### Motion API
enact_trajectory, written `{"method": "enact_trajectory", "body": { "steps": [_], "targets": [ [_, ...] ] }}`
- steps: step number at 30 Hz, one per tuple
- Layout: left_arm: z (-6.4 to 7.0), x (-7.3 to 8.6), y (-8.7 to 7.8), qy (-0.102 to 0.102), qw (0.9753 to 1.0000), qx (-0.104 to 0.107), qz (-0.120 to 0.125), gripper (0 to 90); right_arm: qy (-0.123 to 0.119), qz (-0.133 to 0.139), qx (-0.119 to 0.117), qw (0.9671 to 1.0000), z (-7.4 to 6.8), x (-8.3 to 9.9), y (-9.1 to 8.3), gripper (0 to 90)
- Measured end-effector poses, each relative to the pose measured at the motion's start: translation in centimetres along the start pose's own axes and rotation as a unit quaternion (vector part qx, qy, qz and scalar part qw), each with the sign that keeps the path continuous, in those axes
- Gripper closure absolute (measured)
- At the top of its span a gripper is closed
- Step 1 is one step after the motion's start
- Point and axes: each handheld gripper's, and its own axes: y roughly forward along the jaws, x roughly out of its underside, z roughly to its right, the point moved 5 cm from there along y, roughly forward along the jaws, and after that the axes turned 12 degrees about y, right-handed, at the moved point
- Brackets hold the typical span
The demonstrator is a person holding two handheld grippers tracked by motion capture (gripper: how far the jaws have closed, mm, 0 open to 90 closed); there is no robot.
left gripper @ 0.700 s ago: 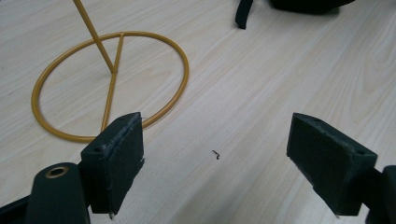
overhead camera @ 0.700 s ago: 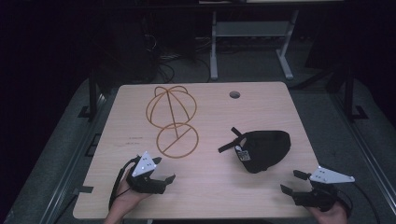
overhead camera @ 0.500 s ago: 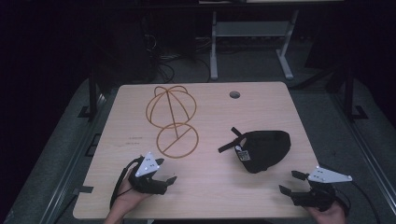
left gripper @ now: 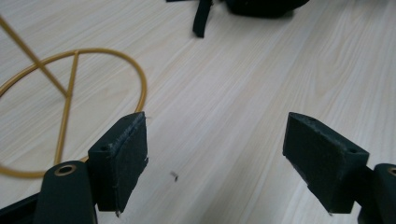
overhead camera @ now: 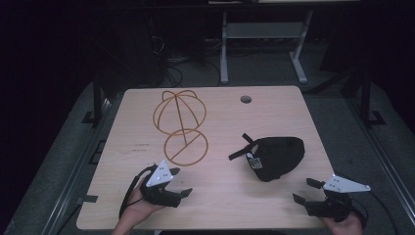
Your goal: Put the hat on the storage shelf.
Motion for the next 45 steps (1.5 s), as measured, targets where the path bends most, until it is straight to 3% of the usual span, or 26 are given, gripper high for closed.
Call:
{"method": "enact_trajectory", "body": {
  "steps": [6,14,18,23,26,29,31,36,41,45],
  "targets": [
    [0.2,-1.4,0.6,0.008,0.9996,0.025,0.005,21.1,0.005,0.002,-0.002,1.0000,0.3,0.0,0.0,19.6],
    [0.8,-4.3,1.3,0.027,0.9978,0.059,0.014,21.5,0.005,0.003,-0.008,1.0000,0.1,0.0,0.0,19.6],
    [1.0,-5.9,2.2,0.052,0.9967,0.062,0.012,21.3,0.002,0.000,-0.009,1.0000,0.1,0.0,0.1,19.6],
    [1.6,-8.5,3.8,0.072,0.9936,0.085,0.019,21.9,0.004,0.003,-0.010,0.9999,0.2,0.0,0.0,19.3],
    [1.8,-9.2,4.4,0.078,0.9924,0.094,0.020,22.3,0.004,0.003,-0.012,0.9999,0.2,0.1,0.1,19.4],
    [2.2,-10.4,5.7,0.076,0.9892,0.123,0.022,23.4,-0.001,0.003,-0.013,0.9999,0.1,0.0,0.0,19.6],
    [2.2,-10.9,6.4,0.086,0.9878,0.129,0.010,23.5,0.001,0.004,-0.015,0.9999,0.2,0.0,0.0,19.6],
    [2.1,-12.4,7.5,0.094,0.9858,0.139,0.010,24.0,-0.003,-0.001,-0.018,0.9998,0.2,0.1,0.1,20.0],
    [1.8,-14.4,9.2,0.120,0.9812,0.151,0.001,26.0,-0.002,0.001,-0.019,0.9998,0.3,0.1,0.1,20.2],
    [1.5,-15.5,10.7,0.128,0.9790,0.158,-0.008,27.5,-0.004,-0.002,-0.022,0.9997,0.3,0.2,0.1,20.5]
  ]
}}
